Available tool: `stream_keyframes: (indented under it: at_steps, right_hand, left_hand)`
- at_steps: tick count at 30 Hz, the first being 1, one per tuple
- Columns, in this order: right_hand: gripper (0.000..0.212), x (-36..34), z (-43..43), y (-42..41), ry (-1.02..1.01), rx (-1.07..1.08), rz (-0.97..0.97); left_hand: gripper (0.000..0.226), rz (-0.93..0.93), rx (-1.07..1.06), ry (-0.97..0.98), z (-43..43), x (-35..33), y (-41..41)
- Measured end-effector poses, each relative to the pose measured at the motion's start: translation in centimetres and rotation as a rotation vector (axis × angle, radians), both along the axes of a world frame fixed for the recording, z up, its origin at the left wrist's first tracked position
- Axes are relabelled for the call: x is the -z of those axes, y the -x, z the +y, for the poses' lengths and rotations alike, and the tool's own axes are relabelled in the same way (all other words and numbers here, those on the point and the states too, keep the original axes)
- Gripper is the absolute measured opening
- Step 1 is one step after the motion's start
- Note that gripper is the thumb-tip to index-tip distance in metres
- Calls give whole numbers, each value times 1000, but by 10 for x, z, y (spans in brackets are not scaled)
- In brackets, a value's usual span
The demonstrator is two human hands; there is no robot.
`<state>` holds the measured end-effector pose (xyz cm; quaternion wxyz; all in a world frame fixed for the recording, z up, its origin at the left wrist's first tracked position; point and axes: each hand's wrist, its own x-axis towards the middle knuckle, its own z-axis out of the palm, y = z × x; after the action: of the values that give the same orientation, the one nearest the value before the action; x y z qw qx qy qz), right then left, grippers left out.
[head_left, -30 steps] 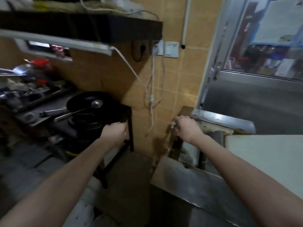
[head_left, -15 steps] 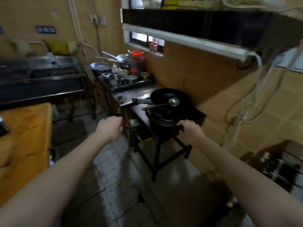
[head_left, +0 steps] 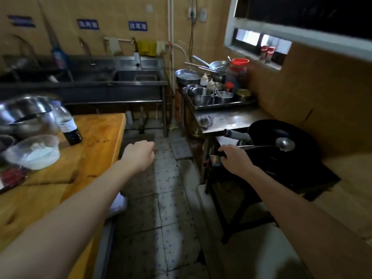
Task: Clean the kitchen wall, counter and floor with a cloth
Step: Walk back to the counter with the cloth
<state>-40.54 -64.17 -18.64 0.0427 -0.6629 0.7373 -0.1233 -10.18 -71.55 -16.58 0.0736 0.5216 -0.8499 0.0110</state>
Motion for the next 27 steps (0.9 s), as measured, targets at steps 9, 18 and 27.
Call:
stream_keyframes:
  at_steps: [9,18,27]
  right_hand:
    - [34,15,-153,31,-52,-62,-56]
    - [33,27,-255,55,-98,-73,-63]
    - [22,50,-362,75,-110,50,-105]
  left_hand:
    - [25,15,-89,-90,-119,12,41]
    - [26,-5,-137,-171,-212,28,74]
    - [26,-54,-47,-202,-346,49,105]
